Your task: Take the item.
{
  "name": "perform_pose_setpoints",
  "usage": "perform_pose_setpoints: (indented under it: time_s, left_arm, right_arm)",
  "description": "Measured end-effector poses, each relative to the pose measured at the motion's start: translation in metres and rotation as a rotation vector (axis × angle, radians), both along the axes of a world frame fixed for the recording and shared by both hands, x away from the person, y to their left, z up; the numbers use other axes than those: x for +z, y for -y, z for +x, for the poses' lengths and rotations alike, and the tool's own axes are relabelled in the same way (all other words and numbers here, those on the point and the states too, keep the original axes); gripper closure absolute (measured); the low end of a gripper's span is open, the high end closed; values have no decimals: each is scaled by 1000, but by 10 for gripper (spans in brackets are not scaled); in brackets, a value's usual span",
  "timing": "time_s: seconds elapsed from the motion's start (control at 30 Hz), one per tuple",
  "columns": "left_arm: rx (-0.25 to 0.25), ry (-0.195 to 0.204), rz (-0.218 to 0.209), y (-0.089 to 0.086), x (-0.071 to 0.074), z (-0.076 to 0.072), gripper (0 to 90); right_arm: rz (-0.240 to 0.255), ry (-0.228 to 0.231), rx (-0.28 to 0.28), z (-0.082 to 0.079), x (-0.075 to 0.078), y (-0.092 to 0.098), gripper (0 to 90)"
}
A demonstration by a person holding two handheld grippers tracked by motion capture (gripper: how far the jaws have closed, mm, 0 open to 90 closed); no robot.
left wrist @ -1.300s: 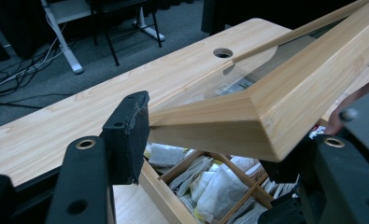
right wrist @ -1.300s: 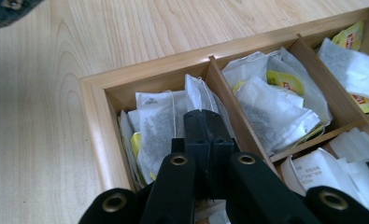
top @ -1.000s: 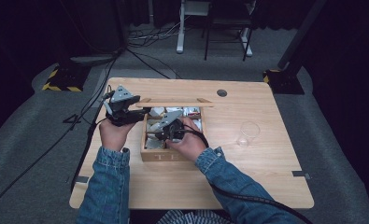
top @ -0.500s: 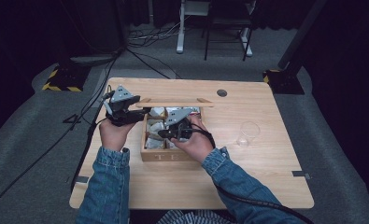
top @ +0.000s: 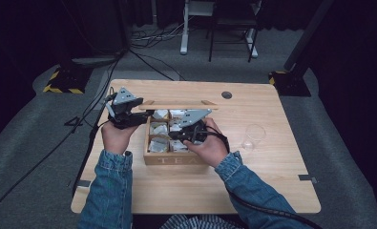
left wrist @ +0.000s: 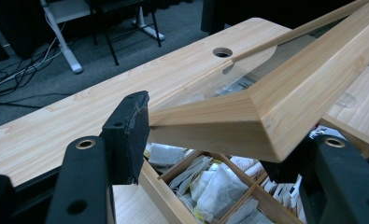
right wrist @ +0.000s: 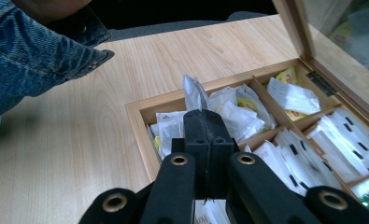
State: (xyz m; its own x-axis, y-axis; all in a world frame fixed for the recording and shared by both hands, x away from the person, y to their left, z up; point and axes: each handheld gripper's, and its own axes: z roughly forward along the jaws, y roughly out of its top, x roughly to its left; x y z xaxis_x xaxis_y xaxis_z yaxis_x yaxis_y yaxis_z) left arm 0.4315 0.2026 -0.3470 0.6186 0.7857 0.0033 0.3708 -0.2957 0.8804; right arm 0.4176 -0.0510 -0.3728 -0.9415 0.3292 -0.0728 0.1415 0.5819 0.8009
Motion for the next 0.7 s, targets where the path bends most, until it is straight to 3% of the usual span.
perform_pose_setpoints:
  time_s: [0.7]
  left_arm:
    - [3,-2,1,1,0,0,413]
  right_arm:
    - [47,13,-91,-4,12,56,900]
